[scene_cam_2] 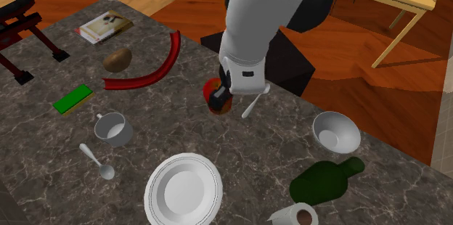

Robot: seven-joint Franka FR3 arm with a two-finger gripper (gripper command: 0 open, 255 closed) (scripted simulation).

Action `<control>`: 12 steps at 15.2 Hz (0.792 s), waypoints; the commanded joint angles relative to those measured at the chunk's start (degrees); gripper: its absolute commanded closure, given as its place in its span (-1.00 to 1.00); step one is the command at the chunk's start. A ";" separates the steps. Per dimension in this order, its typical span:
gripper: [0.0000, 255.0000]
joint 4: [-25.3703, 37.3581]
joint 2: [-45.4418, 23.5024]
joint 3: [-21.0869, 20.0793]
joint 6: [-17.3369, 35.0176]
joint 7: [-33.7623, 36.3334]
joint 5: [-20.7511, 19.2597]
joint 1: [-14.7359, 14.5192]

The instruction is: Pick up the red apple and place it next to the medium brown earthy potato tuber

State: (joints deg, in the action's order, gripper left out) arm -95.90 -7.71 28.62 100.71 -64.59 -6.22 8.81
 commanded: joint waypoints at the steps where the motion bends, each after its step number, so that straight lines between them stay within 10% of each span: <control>1: 1.00 -3.21 2.95 0.81 0.80 -1.17 -1.42 0.58; 12: 1.00 -17.96 17.74 5.56 4.21 -7.83 -9.92 5.47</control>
State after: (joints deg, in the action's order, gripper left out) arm -112.91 9.05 33.69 104.63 -71.59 -15.48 13.74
